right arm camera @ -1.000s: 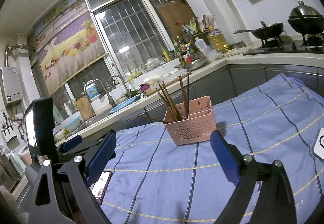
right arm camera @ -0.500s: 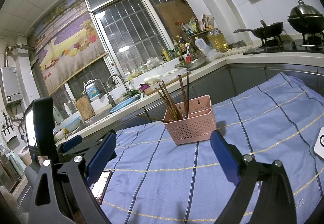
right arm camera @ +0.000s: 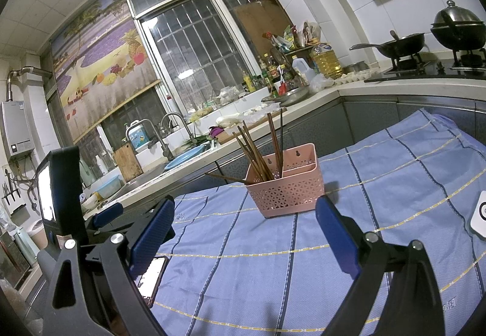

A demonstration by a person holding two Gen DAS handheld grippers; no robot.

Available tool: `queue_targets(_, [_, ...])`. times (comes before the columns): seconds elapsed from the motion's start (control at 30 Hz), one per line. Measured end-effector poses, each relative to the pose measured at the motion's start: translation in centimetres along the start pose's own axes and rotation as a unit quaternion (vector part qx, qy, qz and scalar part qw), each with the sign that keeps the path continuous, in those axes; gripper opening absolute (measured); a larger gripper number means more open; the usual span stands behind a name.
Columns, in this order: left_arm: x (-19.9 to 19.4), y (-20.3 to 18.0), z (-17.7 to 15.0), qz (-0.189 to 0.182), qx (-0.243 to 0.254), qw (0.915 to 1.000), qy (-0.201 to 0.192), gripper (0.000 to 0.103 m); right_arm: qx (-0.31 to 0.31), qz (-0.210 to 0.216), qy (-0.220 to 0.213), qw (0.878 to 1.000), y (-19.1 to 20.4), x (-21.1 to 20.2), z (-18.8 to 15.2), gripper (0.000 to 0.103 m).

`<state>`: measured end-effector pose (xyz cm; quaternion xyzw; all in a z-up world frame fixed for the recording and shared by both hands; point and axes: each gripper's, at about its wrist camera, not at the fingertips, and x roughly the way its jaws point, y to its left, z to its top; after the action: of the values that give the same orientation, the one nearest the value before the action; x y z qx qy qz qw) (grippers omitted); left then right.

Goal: Organize utensils

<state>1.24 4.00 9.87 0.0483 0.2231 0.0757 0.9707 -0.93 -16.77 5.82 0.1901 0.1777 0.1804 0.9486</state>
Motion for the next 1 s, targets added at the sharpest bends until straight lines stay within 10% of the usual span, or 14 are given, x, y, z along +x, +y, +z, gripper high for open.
queue_targets(1.0, [0.07, 0.01, -0.08, 0.001, 0.003, 1.0, -0.001, 0.097, 0.001, 0.001, -0.001, 1.0, -0.18, -0.06, -0.13, 0.093])
